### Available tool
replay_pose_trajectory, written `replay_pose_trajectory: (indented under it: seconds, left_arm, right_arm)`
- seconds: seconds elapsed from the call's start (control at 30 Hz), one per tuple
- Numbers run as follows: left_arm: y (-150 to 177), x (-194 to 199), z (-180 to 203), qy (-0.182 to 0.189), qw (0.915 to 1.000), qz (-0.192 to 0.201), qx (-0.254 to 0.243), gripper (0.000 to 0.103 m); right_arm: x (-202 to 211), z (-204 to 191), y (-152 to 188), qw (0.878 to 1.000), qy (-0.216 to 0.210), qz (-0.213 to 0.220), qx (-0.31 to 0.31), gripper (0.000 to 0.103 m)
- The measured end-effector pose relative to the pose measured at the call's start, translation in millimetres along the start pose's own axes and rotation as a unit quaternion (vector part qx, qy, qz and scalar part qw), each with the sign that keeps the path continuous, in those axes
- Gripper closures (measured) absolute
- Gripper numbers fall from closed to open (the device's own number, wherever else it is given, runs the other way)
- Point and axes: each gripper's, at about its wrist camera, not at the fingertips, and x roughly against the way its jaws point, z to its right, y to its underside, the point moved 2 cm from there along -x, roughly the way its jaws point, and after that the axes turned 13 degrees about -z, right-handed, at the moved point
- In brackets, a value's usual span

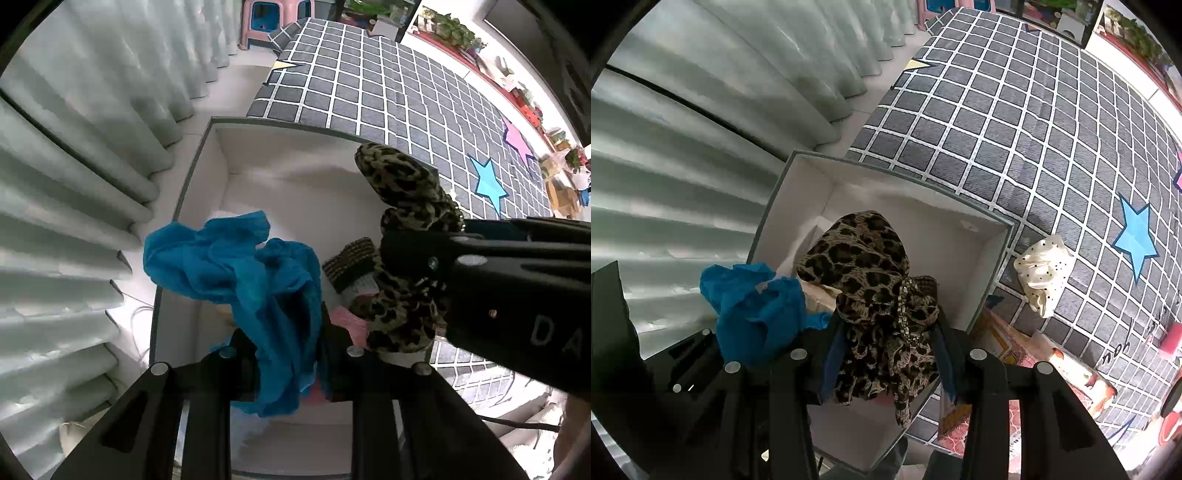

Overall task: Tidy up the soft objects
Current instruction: 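Lower the blue cloth and leopard scarf into the white box and open both tools, then move both tools back over the bed toward the scrunchie and pink sponge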

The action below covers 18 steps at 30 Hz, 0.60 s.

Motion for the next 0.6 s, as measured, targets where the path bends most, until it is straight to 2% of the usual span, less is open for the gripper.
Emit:
replay_pose_trajectory:
  seconds: [0.13, 0.2, 0.27, 0.33, 0.43, 0.5, 0.53, 0.57, 0.6]
  left_arm:
    - [0, -1, 0, 0.005, 1.0, -0.003, -0.002, 0.075]
    - [1, -2, 0, 0.01, 0.9999, -0.006, 0.0, 0.059]
    - [1, 0, -1, 0.012, 0.9999, -0.004, 0.004, 0.031]
    - [4, 3, -2, 0.014, 0.9999, 0.004, 0.009, 0.023]
    - [6, 7, -3, 0.011, 0.9997, 0.012, 0.017, 0.018]
    - [7, 8, -2, 0.013, 0.9996, 0.014, 0.022, 0.013]
    - [7, 9, -2, 0.017, 0.9994, 0.015, 0.025, 0.006]
    - [8, 11, -3, 0.022, 0.9992, 0.017, 0.029, 0.0]
    - [7, 13, -2, 0.024, 0.999, 0.018, 0.032, 0.0]
  right_arm:
    - [-4, 1, -1, 1.0, -0.01, -0.006, 0.002, 0.058]
    - [-6, -1, -1, 1.0, -0.015, -0.009, 0.01, 0.054]
    - [-5, -2, 0, 1.0, -0.015, -0.004, 0.015, 0.045]
    - [-2, -3, 1, 1.0, -0.017, 0.001, 0.019, 0.043]
    - [2, -4, 1, 1.0, -0.019, 0.006, 0.023, 0.028]
    - [5, -3, 2, 0.999, -0.022, 0.009, 0.022, 0.028]
    - [7, -3, 2, 0.999, -0.021, 0.012, 0.021, 0.026]
    - [9, -2, 3, 0.999, -0.025, 0.017, 0.025, 0.019]
    - [12, -1, 4, 0.999, -0.024, 0.02, 0.023, 0.015]
